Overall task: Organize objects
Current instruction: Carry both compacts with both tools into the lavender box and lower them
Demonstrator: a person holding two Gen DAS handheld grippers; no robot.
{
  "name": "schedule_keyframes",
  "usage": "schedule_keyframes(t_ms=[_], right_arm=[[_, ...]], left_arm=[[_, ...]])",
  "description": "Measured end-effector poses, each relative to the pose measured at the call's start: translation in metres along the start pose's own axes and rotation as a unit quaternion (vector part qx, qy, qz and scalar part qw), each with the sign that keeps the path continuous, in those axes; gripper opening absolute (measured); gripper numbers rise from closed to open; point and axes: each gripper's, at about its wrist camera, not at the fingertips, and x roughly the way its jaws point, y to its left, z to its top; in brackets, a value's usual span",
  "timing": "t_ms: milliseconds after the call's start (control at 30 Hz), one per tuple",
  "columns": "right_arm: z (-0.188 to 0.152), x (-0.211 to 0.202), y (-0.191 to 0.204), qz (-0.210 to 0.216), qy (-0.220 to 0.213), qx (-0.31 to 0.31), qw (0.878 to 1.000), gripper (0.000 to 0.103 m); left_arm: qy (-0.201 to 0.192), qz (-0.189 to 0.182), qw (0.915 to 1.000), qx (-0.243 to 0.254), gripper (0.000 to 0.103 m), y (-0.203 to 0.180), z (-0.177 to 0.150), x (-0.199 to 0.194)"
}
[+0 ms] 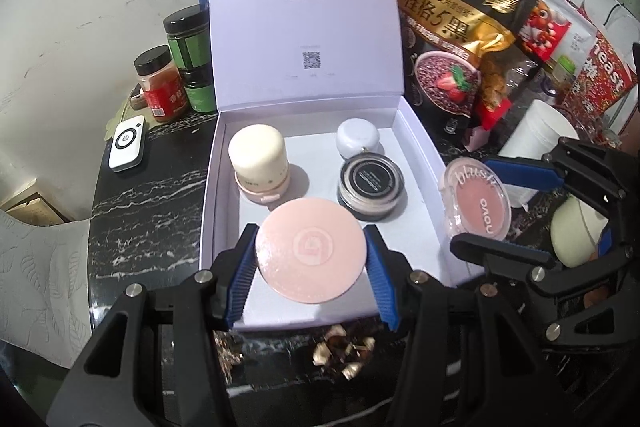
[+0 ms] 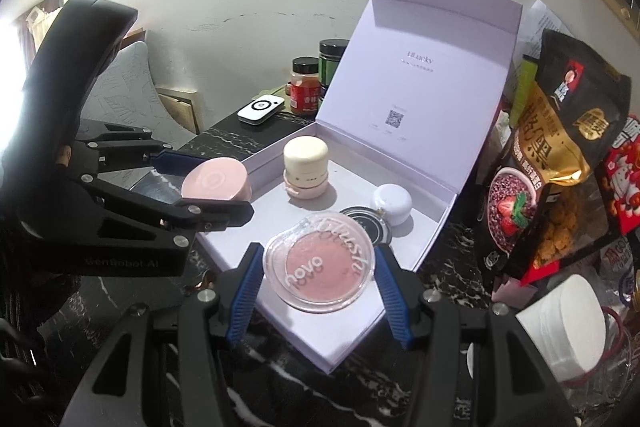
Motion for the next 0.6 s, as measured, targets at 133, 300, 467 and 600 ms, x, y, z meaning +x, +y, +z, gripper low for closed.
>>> schedule_keyframes(t_ms=[133, 300, 467, 600], right_arm=[[0.004, 0.012, -0.006, -0.002, 0.006, 0.003, 1.000, 0.056], [0.009, 0.026, -0.011, -0.001, 0.013, 0.004, 1.000, 0.056], [0.015, 0.039, -0.013, -0.001, 0.018, 0.004, 1.000, 0.056], [0.019, 0.052, -0.016, 0.003, 0.024, 0.011, 1.000, 0.056]], left_arm=[[0.002, 0.001, 1.0000, 0.001, 0.050, 0.006, 0.010, 0.012], [0.006, -0.006, 1.0000, 0.000, 0.050, 0.014, 0.020, 0.028], [0.006, -0.002, 1.0000, 0.002, 0.050, 0.020, 0.030, 0.039], [0.001, -0.001, 1.0000, 0.005, 0.050, 0.026, 0.038, 0.046]])
